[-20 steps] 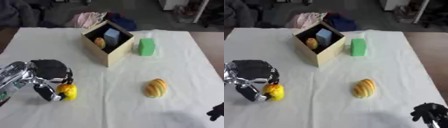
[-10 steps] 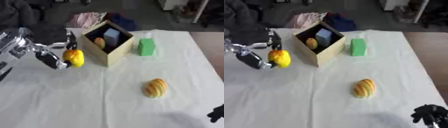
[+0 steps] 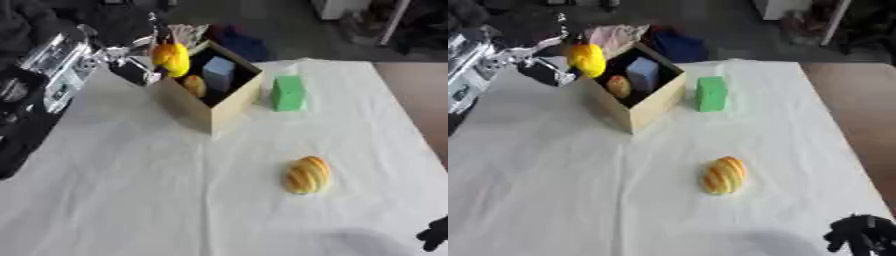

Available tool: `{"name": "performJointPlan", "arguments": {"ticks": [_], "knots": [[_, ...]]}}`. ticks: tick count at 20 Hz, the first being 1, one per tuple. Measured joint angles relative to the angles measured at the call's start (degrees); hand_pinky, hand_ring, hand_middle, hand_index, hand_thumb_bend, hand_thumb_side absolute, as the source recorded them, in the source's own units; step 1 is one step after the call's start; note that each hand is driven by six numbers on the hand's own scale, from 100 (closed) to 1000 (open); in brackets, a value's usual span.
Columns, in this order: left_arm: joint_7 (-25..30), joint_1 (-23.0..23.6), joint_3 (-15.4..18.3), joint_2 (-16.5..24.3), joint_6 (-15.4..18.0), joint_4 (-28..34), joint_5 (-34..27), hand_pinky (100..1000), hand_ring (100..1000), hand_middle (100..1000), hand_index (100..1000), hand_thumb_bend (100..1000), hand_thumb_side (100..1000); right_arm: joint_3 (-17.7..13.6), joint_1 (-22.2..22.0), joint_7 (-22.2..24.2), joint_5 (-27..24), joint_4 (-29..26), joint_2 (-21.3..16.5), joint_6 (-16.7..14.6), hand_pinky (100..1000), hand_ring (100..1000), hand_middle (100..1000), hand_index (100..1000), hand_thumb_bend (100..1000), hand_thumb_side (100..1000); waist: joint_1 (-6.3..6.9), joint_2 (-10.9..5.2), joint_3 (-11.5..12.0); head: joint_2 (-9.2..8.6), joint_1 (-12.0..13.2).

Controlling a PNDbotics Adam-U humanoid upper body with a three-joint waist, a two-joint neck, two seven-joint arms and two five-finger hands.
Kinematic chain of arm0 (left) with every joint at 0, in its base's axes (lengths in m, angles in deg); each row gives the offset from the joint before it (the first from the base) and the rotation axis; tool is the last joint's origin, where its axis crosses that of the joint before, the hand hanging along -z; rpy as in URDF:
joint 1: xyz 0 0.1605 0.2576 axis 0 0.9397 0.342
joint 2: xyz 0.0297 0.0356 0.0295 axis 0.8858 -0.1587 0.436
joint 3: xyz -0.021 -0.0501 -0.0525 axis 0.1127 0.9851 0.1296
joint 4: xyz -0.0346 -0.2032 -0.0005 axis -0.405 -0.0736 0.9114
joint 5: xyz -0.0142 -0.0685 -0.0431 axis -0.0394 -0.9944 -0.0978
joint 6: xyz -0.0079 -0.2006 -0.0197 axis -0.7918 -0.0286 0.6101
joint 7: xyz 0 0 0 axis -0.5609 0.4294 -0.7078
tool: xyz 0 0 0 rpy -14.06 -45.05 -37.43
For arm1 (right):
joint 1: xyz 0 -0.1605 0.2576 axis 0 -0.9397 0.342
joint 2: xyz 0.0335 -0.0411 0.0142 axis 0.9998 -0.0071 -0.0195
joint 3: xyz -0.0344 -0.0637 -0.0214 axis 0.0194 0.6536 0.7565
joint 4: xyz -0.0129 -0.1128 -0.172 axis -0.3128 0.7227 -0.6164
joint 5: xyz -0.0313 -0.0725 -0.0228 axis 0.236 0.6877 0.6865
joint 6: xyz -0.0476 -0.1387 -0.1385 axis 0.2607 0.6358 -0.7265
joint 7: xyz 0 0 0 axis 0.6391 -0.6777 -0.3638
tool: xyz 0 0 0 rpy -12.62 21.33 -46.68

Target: Pick up objects on the table and place them in the box.

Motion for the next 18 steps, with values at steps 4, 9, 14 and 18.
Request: {"name": "performJointPlan", "arguments": {"ticks": [4, 9, 14, 18], "knots": [[-4.6, -1.1, -0.8, -3.0, -0.2, -3.8, 1.3, 754, 691, 661, 794, 100, 244, 0.3, 0.0, 0.3, -0.1, 0.0, 0.0, 0.1, 628, 488, 456, 649, 100, 574, 0.0, 0.0, -0.3, 0.03, 0.3], [-4.5, -1.1, -2.5, -4.9, 0.5, -5.1, 1.0, 826, 796, 789, 885, 100, 259, 0.4, 0.0, 0.5, -0.5, 0.0, 0.0, 0.1, 629, 488, 456, 649, 100, 573, 0.0, 0.0, -0.5, 0.03, 0.3], [-2.4, -1.0, -3.3, -5.7, 0.5, -5.0, 0.6, 884, 871, 897, 951, 130, 258, 0.4, 0.1, 0.7, -0.5, 0.0, 0.0, 0.1, 629, 489, 456, 649, 100, 570, 0.0, 0.0, -0.4, 0.03, 0.2], [-1.7, -0.7, -3.3, -5.7, 0.0, -4.2, 0.6, 910, 902, 938, 971, 230, 257, 0.4, 0.1, 0.7, -0.5, 0.0, 0.0, 0.2, 630, 489, 456, 650, 100, 568, 0.0, 0.0, -0.1, 0.03, 0.2]]}}
